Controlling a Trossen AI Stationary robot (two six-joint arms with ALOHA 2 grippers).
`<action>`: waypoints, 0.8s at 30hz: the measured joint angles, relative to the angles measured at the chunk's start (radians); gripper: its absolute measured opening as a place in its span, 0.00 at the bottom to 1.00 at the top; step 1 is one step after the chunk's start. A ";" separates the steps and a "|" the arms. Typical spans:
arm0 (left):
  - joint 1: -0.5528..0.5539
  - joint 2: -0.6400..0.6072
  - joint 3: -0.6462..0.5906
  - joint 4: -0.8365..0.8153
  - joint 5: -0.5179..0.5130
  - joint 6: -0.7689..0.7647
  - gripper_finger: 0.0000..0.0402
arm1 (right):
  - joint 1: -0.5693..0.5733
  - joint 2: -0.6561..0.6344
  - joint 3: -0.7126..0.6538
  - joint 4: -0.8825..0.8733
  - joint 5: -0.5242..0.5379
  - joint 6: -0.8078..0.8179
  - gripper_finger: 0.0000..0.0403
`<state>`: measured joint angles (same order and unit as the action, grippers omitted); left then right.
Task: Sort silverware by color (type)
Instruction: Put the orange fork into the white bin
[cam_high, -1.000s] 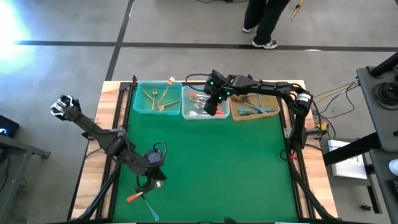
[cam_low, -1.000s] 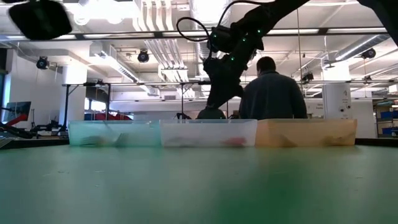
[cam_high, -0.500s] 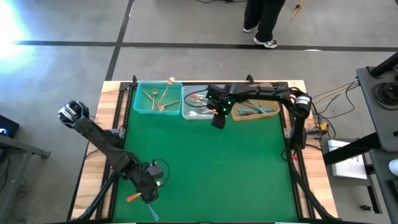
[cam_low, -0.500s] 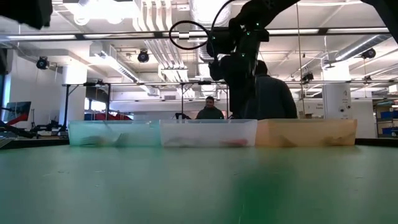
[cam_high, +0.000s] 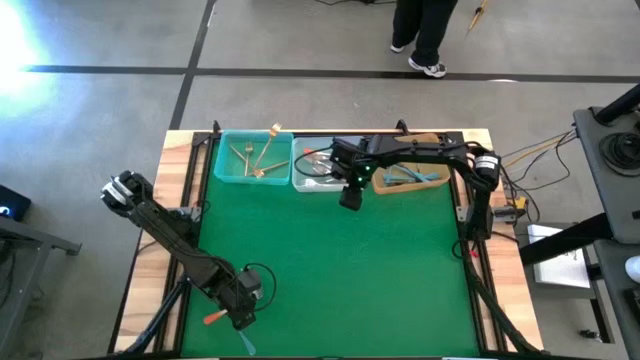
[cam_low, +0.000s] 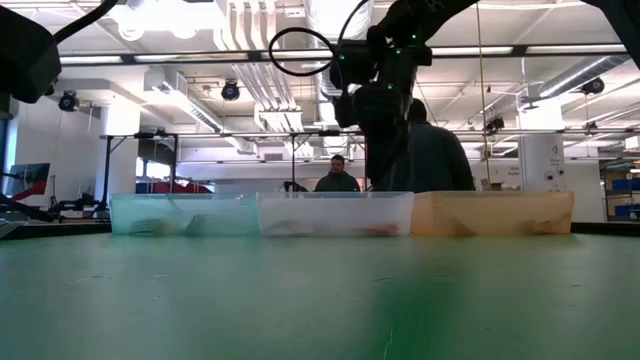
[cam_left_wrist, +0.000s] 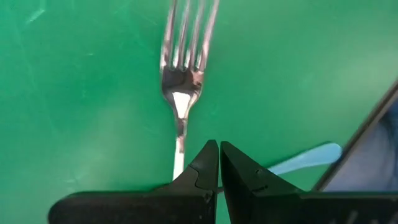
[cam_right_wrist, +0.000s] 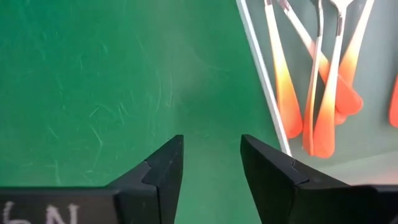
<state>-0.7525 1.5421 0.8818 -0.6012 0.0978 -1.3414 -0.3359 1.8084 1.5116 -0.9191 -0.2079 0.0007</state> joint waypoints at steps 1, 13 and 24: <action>0.000 0.000 0.000 -0.003 -0.006 -0.001 0.00 | 0.000 0.000 0.000 0.007 0.000 -0.001 0.37; -0.018 -0.002 0.003 -0.095 -0.036 -0.154 0.00 | 0.000 0.000 0.000 0.113 -0.001 -0.001 0.39; -0.040 -0.002 0.025 -0.104 -0.070 -0.220 0.00 | 0.000 0.000 0.000 0.199 -0.001 -0.001 0.36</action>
<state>-0.7921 1.5406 0.9064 -0.7048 0.0275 -1.5614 -0.3359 1.8084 1.5112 -0.7199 -0.2086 -0.0002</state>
